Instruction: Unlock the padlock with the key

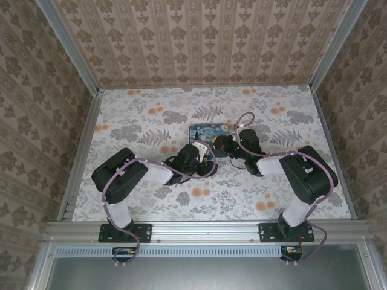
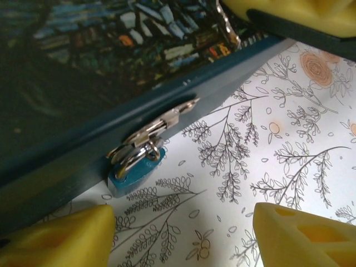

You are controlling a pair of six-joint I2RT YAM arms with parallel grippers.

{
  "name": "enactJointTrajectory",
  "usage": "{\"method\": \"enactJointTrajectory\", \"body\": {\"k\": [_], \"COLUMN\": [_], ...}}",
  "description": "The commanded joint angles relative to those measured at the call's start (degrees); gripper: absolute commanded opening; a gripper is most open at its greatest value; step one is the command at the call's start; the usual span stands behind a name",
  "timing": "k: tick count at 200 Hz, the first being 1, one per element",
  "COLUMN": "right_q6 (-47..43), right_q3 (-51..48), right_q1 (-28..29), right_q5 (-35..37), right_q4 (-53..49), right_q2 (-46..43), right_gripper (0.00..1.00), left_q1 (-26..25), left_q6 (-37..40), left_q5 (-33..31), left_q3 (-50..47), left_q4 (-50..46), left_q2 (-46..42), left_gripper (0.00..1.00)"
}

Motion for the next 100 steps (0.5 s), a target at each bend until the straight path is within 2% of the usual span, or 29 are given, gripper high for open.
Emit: {"method": "enactJointTrajectory", "body": {"k": [1, 27, 46, 67, 100], "right_q6": [-0.05, 0.37, 0.58, 0.48, 0.58], "right_q3": [-0.92, -0.93, -0.85, -0.84, -0.71], "right_q1": [-0.29, -0.31, -0.33, -0.35, -0.32], "right_q5": [-0.43, -0.74, -0.87, -0.96, -1.09], "right_q4": [-2.67, -1.96, -1.76, -1.7, -1.52], "right_q2": [2.24, 2.88, 3.34, 3.87, 4.45], "right_gripper": [0.0, 0.0, 0.0, 0.0, 0.0], "left_q1": [0.16, 0.2, 0.17, 0.23, 1.48], "left_q6": [2.03, 1.81, 1.77, 1.34, -2.87], "left_q5": [-5.05, -8.32, -8.46, -6.12, 1.51], "left_q3": [0.84, 0.87, 1.76, 3.58, 4.88], "left_q4": [2.42, 4.15, 5.13, 5.47, 8.98], "left_q2": [2.7, 3.96, 4.92, 6.0, 6.96], "left_gripper": [0.67, 0.67, 0.67, 0.67, 0.68]}}
